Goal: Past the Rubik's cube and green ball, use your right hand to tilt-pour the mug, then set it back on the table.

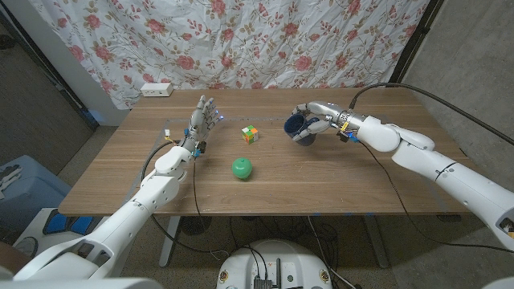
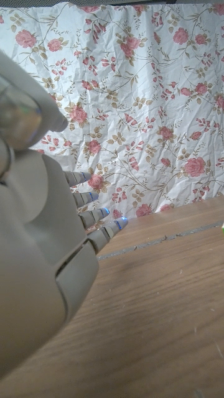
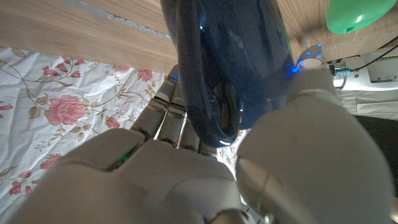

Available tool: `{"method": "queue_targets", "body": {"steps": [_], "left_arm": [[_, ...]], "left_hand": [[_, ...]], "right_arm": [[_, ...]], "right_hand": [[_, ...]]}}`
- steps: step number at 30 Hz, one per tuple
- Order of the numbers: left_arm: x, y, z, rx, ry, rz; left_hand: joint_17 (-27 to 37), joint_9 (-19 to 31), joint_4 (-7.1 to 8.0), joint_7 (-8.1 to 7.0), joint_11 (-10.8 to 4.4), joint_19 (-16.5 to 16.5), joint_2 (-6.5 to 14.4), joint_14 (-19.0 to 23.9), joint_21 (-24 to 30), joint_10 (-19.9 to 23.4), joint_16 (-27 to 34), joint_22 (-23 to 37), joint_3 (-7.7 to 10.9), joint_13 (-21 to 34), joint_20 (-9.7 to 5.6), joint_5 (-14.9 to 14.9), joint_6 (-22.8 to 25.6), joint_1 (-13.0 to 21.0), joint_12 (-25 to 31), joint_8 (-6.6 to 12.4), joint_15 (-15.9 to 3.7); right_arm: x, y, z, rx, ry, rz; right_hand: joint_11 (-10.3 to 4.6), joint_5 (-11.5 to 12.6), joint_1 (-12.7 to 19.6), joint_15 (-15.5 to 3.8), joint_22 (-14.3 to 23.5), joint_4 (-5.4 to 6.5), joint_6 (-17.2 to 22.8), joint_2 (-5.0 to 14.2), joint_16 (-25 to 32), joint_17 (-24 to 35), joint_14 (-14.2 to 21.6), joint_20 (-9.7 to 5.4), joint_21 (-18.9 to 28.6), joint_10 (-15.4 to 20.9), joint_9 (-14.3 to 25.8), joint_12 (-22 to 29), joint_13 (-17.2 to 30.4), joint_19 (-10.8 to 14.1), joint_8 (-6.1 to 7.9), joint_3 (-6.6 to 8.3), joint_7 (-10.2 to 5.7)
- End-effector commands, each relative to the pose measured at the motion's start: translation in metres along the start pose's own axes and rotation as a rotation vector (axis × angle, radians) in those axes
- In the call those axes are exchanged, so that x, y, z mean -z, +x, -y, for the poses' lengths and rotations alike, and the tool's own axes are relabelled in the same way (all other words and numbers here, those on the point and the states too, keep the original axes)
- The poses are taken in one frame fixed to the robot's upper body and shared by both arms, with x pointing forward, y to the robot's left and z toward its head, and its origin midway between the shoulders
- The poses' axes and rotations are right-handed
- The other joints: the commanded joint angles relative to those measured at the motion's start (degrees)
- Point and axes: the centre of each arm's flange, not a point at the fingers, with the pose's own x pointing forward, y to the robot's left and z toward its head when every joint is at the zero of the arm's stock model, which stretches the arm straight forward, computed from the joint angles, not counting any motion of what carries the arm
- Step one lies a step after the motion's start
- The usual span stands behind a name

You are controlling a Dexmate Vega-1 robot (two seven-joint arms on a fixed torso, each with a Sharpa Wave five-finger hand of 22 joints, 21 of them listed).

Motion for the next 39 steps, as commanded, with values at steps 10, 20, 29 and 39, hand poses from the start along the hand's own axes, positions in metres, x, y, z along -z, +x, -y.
{"method": "queue_targets", "body": {"steps": [10, 20, 29, 39], "left_arm": [[0.0, 0.0, 0.0, 0.0, 0.0, 0.001], [0.0, 0.0, 0.0, 0.0, 0.0, 0.001], [0.0, 0.0, 0.0, 0.0, 0.0, 0.001], [0.0, 0.0, 0.0, 0.0, 0.0, 0.001]], "left_hand": [[0.3, 0.2, 0.07, -0.42, -0.22, 0.5, 6.8, 0.5, 0.4, -0.1, 0.3, 0.2, 0.34, 0.3, 0.01, 0.3, -0.1, -0.2, 0.3, 0.36, -0.24], [0.3, 0.2, 0.06, -0.39, -0.44, 0.5, 6.8, 0.5, 0.4, -0.2, 0.3, 0.2, 0.34, 0.3, -0.02, 0.3, -0.1, -0.2, 0.2, 0.37, -0.23], [0.3, 0.2, 0.06, -0.37, -0.41, 0.5, 6.8, 0.5, 0.4, -0.2, 0.3, 0.2, 0.34, 0.3, -0.04, 0.3, -0.1, -0.2, 0.2, 0.38, -0.19], [0.3, 0.2, 0.06, -0.36, -0.33, 0.5, 6.8, 0.4, 0.4, -0.2, 0.3, 0.2, 0.34, 0.3, -0.03, 0.3, 0.0, -0.2, 0.2, 0.39, -0.22]], "right_arm": [[-0.017, 0.013, 0.016, -0.118, -0.206, -0.042], [-0.023, 0.023, 0.023, -0.194, -0.315, -0.064], [-0.024, 0.031, 0.028, -0.253, -0.369, -0.09], [-0.027, 0.038, 0.028, -0.334, -0.442, -0.128]], "right_hand": [[-12.28, 0.0, 12.4, -13.26, 0.2, 1.93, 14.2, 12.09, -0.2, 0.6, 5.4, -6.48, 0.4, 13.9, 0.0, 0.4, 0.9, 1.3, 3.23, 2.29, -13.47], [-12.31, 0.0, 12.7, -13.27, 0.2, 1.92, 14.6, 12.26, -0.5, 0.6, 5.7, -6.47, 0.4, 14.2, -0.1, 0.2, 1.0, 1.5, 3.49, 2.25, -13.98], [-12.36, 0.0, 12.9, -13.27, 0.2, 1.89, 14.7, 12.29, -0.9, 0.6, 5.9, -6.5, 0.5, 14.6, -0.2, 0.2, 1.4, 1.9, 3.61, 2.14, -14.06], [-12.43, -0.1, 13.1, -13.27, 0.2, 1.87, 14.7, 12.27, -1.2, 0.6, 6.1, -6.47, 0.5, 15.0, -0.3, 0.0, 1.4, 2.1, 3.73, 2.02, -14.05]]}}
